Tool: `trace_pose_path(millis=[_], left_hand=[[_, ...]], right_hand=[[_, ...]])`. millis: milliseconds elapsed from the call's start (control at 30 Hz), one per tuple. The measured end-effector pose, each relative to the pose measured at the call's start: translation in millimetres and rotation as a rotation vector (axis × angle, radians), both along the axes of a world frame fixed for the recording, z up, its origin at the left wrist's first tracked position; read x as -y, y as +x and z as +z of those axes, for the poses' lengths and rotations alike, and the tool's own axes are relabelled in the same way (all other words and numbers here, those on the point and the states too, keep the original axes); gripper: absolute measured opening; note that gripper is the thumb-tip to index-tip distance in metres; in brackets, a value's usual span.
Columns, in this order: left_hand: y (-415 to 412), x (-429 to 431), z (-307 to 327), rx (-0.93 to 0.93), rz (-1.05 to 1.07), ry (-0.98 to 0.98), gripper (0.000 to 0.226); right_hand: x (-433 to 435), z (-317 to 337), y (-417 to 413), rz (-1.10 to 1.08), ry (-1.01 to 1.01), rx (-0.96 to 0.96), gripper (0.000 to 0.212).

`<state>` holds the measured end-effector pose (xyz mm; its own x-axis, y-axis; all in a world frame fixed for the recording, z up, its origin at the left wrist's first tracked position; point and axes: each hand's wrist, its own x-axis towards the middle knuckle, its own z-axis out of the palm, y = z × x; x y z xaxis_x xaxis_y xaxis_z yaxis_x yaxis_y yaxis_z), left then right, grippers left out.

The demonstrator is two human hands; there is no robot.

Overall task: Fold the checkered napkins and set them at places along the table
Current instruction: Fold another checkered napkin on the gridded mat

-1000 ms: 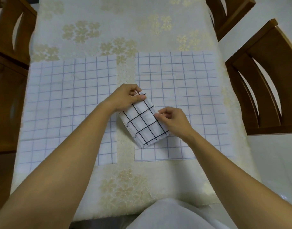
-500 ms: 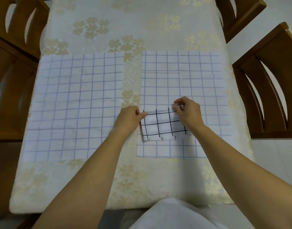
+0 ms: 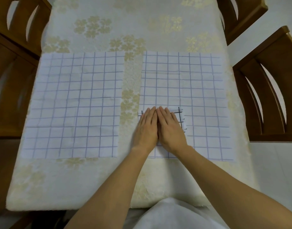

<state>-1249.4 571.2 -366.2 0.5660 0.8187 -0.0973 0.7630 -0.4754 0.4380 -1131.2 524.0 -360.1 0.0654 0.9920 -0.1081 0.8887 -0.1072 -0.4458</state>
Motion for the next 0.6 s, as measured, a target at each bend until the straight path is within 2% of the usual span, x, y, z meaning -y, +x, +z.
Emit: trace_pose_path(millis=[100,267,400,500,600], left_hand=[[-4,-1,-4,-0.07,-0.033,0.008,0.062],[-18,-4,-4,-0.262,0.003,0.074,0.061],[-32,-7,-2,-0.306,0.02,0.063,0.07],[-29,-8,5,-0.292,0.065,0.072,0.072],[-11,-10,16,-0.245,0.064,0.095,0.064]], right_hand=[[2,-10,8,0.029,-0.05,0.09,0.061],[10,-12,28,-0.067,-0.143,0.213,0.069],[15,-8,41,-0.126,-0.228,0.268,0.071],[9,1,32,-0.154,-0.164,0.265,0.069],[-6,9,11,-0.042,-0.036,0.222,0.064]])
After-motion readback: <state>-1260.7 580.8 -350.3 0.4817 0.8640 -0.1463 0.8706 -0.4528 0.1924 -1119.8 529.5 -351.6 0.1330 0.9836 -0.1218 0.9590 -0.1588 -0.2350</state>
